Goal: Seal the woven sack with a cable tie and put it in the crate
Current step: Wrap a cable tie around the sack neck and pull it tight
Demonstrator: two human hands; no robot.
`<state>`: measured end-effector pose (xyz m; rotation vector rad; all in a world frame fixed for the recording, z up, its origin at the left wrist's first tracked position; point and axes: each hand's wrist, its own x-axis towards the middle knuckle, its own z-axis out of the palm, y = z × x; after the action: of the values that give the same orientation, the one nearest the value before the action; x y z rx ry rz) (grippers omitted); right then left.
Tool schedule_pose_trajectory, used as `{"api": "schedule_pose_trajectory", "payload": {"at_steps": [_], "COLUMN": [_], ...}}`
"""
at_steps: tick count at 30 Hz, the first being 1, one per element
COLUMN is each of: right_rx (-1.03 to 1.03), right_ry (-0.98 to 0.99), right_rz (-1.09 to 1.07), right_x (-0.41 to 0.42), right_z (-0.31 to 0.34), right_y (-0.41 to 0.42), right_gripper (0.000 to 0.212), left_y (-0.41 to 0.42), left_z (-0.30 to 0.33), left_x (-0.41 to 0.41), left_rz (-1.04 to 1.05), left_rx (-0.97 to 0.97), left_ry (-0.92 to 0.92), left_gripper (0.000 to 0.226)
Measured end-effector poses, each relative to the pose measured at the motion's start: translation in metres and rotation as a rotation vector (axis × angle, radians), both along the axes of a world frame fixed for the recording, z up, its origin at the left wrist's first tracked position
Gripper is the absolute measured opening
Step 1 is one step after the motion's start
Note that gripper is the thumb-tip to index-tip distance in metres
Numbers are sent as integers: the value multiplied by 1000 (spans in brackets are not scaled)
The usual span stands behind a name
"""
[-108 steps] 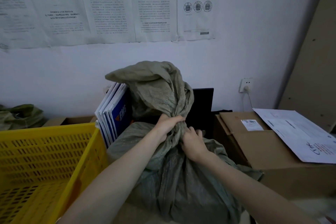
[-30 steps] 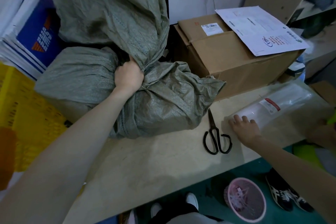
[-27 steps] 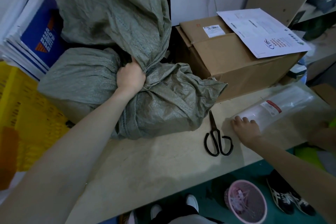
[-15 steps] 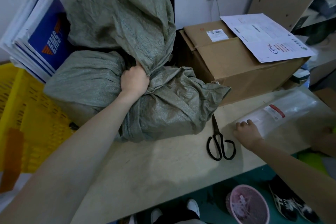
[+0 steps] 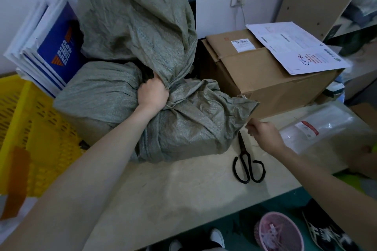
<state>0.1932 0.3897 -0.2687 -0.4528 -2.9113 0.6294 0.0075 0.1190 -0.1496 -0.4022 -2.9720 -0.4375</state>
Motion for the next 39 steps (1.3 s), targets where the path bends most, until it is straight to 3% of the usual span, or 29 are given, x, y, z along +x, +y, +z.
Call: {"api": "schedule_pose_trajectory", "payload": {"at_steps": [6, 12, 18, 23, 26, 30, 34, 39], "right_rx": [-220, -471, -593, -551, -587, -590, -565, -436], "right_ry": [438, 633, 596, 498, 394, 341, 308, 212], "right_rz": [-131, -119, 64, 152, 188, 214, 248, 283], "right_x": [-28, -68, -98, -116, -126, -137, -154, -171], "right_z": [58, 128, 166, 186, 198, 216, 235, 246], "right_y": [-21, -55, -88, -101, -106, -110, -122, -133], "right_gripper": [16, 16, 20, 20, 23, 12, 11, 12], "left_y": [-3, -6, -12, -22, -30, -32, -30, -28], "left_z": [3, 1, 5, 23, 34, 54, 73, 81], "left_x": [0, -3, -7, -14, -18, -16, -17, -15], "left_rz": [7, -6, -8, -34, -27, -50, -65, -116], "left_rx": [30, 87, 284, 776, 1087, 1356, 1462, 1442], "left_ry": [-32, -64, -139, -236, -279, -317, -360, -339], "left_gripper": [48, 47, 45, 44, 54, 54, 52, 47]}}
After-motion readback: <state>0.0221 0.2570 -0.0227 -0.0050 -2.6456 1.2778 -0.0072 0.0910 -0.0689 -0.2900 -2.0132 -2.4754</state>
